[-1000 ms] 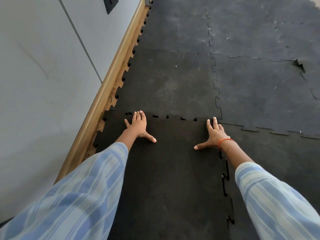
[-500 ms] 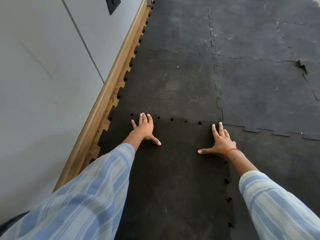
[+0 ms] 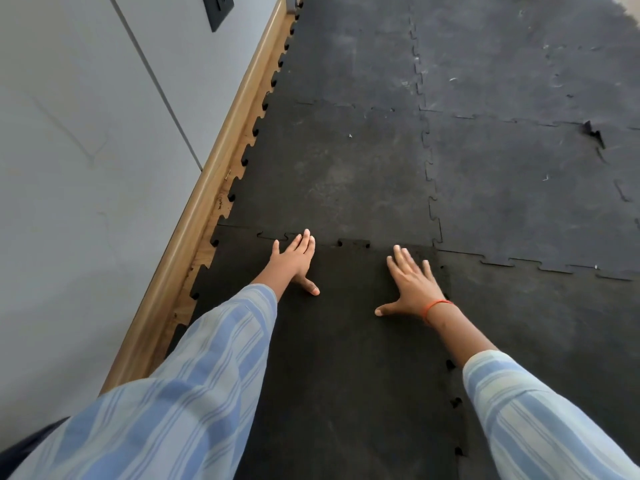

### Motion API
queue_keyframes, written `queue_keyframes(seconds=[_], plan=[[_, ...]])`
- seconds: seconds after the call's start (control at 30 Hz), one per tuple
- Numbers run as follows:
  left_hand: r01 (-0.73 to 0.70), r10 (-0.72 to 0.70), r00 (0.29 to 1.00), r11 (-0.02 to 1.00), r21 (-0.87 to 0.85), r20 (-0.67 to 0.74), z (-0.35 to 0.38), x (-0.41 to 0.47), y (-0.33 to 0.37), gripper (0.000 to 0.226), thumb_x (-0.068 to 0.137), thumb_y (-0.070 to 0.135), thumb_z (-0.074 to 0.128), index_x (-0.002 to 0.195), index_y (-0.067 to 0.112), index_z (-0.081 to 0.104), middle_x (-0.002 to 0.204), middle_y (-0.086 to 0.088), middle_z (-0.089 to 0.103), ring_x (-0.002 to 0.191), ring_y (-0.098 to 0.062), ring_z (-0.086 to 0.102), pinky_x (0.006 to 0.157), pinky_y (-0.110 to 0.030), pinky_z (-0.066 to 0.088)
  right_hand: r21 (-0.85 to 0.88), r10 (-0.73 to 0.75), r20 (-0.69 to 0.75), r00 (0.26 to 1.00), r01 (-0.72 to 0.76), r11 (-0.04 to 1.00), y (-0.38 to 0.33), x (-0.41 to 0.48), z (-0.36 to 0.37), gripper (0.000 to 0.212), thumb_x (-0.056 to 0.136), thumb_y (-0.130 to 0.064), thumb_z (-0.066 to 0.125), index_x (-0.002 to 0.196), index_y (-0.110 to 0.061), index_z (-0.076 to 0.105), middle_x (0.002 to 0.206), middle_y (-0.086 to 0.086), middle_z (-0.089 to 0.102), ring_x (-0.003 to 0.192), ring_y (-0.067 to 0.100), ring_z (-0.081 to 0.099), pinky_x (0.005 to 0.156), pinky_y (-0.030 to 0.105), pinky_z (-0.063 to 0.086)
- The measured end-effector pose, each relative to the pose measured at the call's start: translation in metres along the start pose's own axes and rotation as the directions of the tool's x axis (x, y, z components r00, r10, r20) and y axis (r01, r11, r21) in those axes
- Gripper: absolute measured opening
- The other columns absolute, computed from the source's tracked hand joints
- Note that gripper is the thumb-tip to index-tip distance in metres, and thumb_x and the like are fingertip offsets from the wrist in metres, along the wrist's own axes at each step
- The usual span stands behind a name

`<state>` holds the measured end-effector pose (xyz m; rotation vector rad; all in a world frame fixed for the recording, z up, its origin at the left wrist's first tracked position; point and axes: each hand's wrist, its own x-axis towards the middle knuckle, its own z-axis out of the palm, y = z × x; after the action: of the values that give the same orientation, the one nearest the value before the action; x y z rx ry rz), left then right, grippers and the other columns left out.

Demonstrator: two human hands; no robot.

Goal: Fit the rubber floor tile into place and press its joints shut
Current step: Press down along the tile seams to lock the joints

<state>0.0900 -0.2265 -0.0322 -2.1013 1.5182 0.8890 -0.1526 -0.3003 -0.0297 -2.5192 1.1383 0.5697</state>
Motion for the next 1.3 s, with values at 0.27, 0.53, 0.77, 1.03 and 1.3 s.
queue_keyframes(seconds=[0.27, 0.53, 0.77, 1.03, 1.3], plan=[[0.229, -0.253, 0.962, 0.952, -0.201, -0.101, 0.021, -0.008, -0.033, 0.148, 0.056, 0.086, 0.061, 0.15, 0.011, -0.026, 0.156, -0.013, -0.034, 0.146, -0.03, -0.024, 0.117, -0.054, -0.005, -0.027, -0.14, 0.083, 0.987, 0.143, 0.989, -0.046, 0.023, -0.004, 0.133, 0.065, -0.047, 0.082, 0.152, -0.01, -0.011, 0.16, 0.004, -0.019, 0.148, 0.019, -0.015, 0.12, 0.046, 0.0], [0.299, -0.318, 0.947, 0.924, -0.24, -0.045, 0.024, 0.0, -0.044, 0.155, 0.05, 0.091, 0.058, 0.147, 0.009, -0.031, 0.152, -0.019, -0.038, 0.143, -0.036, -0.03, 0.116, -0.058, -0.008, 0.001, -0.103, 0.117, 0.988, 0.104, 0.995, -0.043, 0.031, -0.004, 0.143, 0.056, -0.048, 0.087, 0.152, -0.009, -0.012, 0.159, 0.004, -0.023, 0.148, 0.019, -0.017, 0.121, 0.041, 0.001], [0.256, -0.272, 0.959, 0.951, -0.174, -0.078, 0.018, -0.004, -0.04, 0.148, 0.056, 0.089, 0.057, 0.15, 0.008, -0.023, 0.157, -0.016, -0.03, 0.146, -0.032, -0.024, 0.115, -0.058, -0.009, -0.075, 0.018, 0.246, 0.969, 0.0, 0.997, -0.064, 0.043, -0.02, 0.147, 0.055, -0.041, 0.089, 0.15, -0.008, -0.018, 0.158, 0.003, -0.027, 0.148, 0.018, -0.017, 0.122, 0.044, 0.004], [-0.22, 0.214, 0.965, 0.975, -0.019, -0.154, 0.028, 0.002, 0.048, 0.083, 0.097, 0.057, 0.037, 0.155, 0.022, -0.01, 0.161, 0.002, -0.024, 0.149, -0.024, -0.017, 0.118, -0.056, -0.001, 0.115, 0.19, 0.078, 0.979, -0.198, 0.973, -0.012, 0.006, 0.004, 0.148, 0.051, -0.074, 0.073, 0.151, -0.013, -0.017, 0.158, 0.0, -0.026, 0.147, 0.017, -0.021, 0.122, 0.045, -0.003], [-0.214, 0.209, 0.974, 0.976, -0.046, -0.091, 0.022, 0.006, 0.064, 0.098, 0.091, 0.06, 0.049, 0.154, 0.021, -0.014, 0.159, 0.003, -0.028, 0.147, -0.026, -0.023, 0.115, -0.06, -0.005, 0.128, 0.22, 0.155, 0.963, -0.24, 0.962, 0.02, 0.0, 0.0, 0.143, 0.056, -0.072, 0.073, 0.15, -0.014, -0.019, 0.158, -0.002, -0.026, 0.147, 0.016, -0.022, 0.121, 0.046, -0.006]])
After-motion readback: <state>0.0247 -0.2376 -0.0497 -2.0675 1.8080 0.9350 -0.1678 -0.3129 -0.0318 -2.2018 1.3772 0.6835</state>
